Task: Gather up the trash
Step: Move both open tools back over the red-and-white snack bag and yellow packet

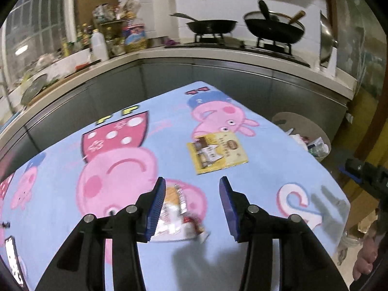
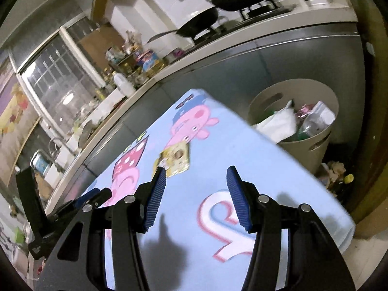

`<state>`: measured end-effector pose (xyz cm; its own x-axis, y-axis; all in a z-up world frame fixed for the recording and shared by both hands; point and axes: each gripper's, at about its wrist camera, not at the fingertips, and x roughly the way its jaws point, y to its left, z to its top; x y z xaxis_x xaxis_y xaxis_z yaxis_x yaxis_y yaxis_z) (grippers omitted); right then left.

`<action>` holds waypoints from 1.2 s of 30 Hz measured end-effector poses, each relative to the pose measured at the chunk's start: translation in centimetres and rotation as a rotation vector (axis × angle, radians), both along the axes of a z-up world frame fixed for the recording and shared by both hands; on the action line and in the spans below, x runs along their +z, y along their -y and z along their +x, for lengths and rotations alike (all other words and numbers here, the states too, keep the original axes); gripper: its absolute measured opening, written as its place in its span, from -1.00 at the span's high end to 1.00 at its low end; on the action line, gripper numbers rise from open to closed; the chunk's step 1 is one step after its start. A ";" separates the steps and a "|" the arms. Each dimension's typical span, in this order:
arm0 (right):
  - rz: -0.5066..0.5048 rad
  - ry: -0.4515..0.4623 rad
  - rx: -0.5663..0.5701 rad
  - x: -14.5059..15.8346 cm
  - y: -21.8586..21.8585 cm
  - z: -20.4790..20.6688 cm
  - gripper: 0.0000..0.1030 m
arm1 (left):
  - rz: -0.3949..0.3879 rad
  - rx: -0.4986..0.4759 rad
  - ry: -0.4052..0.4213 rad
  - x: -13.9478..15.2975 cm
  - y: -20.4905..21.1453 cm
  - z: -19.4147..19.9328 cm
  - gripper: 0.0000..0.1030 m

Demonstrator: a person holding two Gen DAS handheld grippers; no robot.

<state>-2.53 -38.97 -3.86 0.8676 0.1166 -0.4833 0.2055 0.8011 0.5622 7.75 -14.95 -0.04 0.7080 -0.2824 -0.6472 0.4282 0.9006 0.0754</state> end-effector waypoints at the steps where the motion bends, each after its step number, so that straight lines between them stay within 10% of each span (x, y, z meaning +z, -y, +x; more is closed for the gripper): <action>1: -0.007 -0.003 0.017 0.2 -0.9 0.1 -0.01 | -0.003 0.011 0.004 0.0 -0.7 -0.1 0.10; 36: -0.082 -0.082 0.268 0.4 -13.0 4.4 -0.01 | -0.014 0.189 -0.028 -2.4 -10.4 0.8 0.06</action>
